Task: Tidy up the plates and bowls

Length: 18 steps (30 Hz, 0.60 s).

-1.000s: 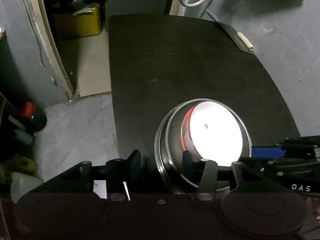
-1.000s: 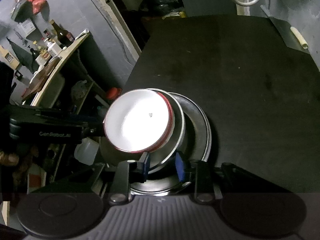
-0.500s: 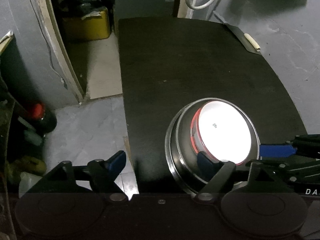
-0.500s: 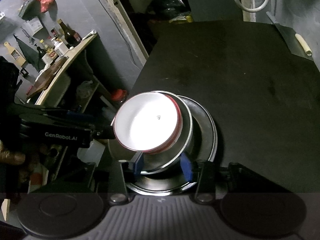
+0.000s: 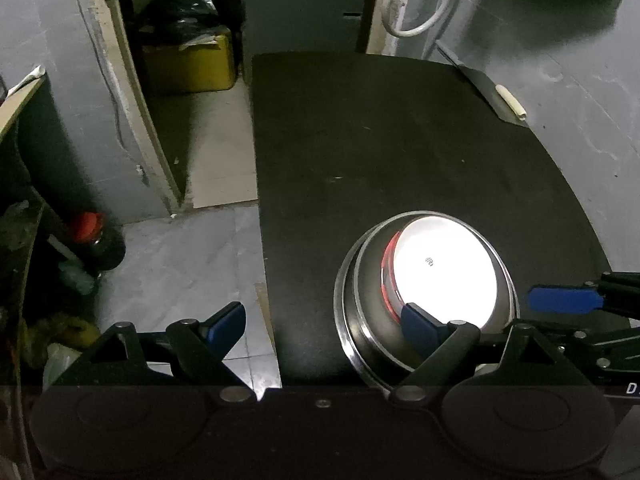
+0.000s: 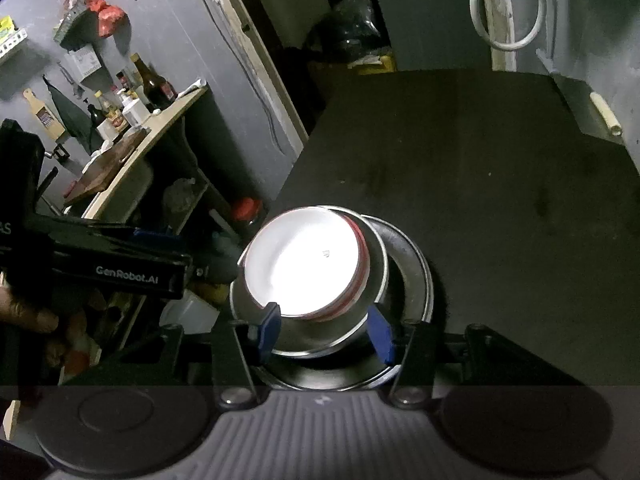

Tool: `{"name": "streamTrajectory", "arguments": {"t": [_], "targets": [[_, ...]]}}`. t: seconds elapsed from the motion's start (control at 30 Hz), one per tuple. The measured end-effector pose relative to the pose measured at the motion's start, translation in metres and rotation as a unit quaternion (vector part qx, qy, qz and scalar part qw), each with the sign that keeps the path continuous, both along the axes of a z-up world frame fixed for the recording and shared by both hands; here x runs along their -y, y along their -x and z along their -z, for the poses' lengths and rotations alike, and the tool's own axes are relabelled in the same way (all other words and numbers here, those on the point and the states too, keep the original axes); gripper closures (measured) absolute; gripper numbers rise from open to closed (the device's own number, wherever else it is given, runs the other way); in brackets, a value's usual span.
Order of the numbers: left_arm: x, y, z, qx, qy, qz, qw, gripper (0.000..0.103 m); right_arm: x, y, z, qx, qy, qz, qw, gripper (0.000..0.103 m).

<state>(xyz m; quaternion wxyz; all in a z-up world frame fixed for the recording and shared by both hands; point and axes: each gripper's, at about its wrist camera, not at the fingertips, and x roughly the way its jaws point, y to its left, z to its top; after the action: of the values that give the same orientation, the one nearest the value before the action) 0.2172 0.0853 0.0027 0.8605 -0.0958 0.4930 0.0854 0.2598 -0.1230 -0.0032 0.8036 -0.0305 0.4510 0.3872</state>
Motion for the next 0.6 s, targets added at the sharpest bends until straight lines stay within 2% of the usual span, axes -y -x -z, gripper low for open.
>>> {"name": "streamTrajectory", "arguments": {"t": [0.13, 0.23, 0.53, 0.6], "targets": [[0.002, 0.002, -0.003, 0.004, -0.002, -0.013, 0.9999, 0.015, 0.004, 0.002, -0.002, 0.009, -0.006, 0.003, 1.0, 0.043], [0.004, 0.005, -0.005, 0.01, -0.004, -0.02, 0.9997, 0.003, 0.008, 0.003, -0.004, 0.013, -0.01, 0.006, 1.0, 0.035], [0.013, 0.012, -0.012, 0.035, -0.014, -0.037, 0.9986, 0.001, 0.016, 0.003, -0.005, 0.025, -0.028, 0.012, 0.999, 0.016], [0.014, 0.013, -0.013, 0.041, -0.016, -0.044, 0.9981, 0.001, 0.019, 0.003, -0.006, 0.031, -0.036, 0.013, 0.999, 0.008]]}}
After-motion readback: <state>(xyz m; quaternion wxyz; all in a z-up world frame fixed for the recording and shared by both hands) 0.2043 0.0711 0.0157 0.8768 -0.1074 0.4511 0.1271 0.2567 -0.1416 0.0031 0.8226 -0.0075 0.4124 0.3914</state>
